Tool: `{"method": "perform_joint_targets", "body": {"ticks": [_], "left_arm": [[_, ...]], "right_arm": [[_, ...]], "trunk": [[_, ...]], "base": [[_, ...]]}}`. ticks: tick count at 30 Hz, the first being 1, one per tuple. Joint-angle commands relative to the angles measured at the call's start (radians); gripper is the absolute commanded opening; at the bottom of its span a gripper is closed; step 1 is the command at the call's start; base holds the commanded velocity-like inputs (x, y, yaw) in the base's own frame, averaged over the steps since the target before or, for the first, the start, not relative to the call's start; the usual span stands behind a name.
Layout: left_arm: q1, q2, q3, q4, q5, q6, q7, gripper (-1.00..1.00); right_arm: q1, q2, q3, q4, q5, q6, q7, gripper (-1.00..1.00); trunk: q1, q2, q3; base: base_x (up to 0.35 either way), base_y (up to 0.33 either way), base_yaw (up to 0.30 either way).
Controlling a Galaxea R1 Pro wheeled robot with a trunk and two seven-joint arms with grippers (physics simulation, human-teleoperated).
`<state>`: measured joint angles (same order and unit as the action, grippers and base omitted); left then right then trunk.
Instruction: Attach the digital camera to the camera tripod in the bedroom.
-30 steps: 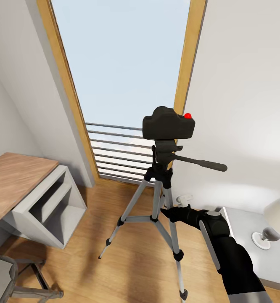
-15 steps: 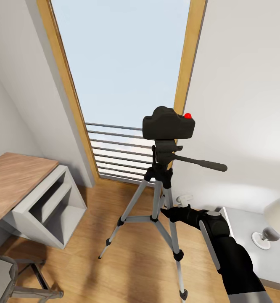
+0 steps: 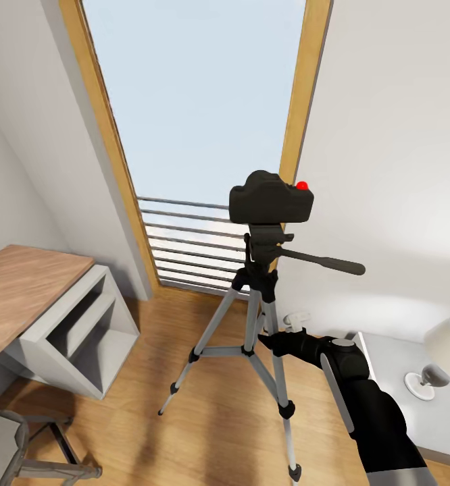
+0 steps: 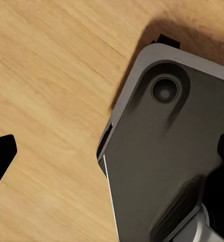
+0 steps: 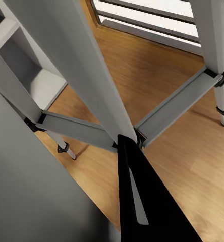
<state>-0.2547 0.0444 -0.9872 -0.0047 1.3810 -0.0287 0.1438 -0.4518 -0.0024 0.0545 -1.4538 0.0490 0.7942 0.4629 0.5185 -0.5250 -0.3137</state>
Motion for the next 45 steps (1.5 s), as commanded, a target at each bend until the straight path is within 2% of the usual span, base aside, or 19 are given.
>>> {"method": "perform_joint_targets", "body": {"ticks": [1, 7, 8, 31, 45], "left_arm": [[0.0, 0.0, -0.008, -0.001, 0.008, -0.004, 0.003, 1.0], [0.0, 0.0, -0.008, -0.001, 0.007, -0.006, 0.003, 1.0], [0.0, 0.0, -0.008, -0.001, 0.007, -0.006, 0.003, 1.0], [0.0, -0.003, -0.01, -0.007, 0.007, -0.008, 0.004, 1.0], [0.0, -0.004, -0.01, -0.005, 0.007, -0.004, 0.005, 1.0]], "right_arm": [[-0.001, -0.001, -0.001, 0.024, 0.049, -0.007, 0.004, -1.0], [-0.001, -0.001, -0.001, 0.024, 0.048, -0.009, 0.002, -1.0], [-0.001, -0.001, -0.001, 0.024, 0.048, -0.008, 0.002, 1.0], [-0.001, -0.001, -0.002, 0.038, 0.048, -0.006, 0.005, 1.0], [-0.001, -0.001, -0.001, 0.038, 0.049, -0.006, 0.005, 1.0]], "trunk": [[0.001, -0.001, -0.002], [0.001, -0.001, -0.002], [0.001, -0.001, -0.002], [0.001, -0.001, -0.002], [0.001, -0.001, -0.002]], "base": [[0.0, 0.0, 0.0], [0.0, 0.0, 0.0], [0.0, 0.0, 0.0], [-0.004, 0.0, 0.0], [-0.188, 0.0, 0.0]]}}
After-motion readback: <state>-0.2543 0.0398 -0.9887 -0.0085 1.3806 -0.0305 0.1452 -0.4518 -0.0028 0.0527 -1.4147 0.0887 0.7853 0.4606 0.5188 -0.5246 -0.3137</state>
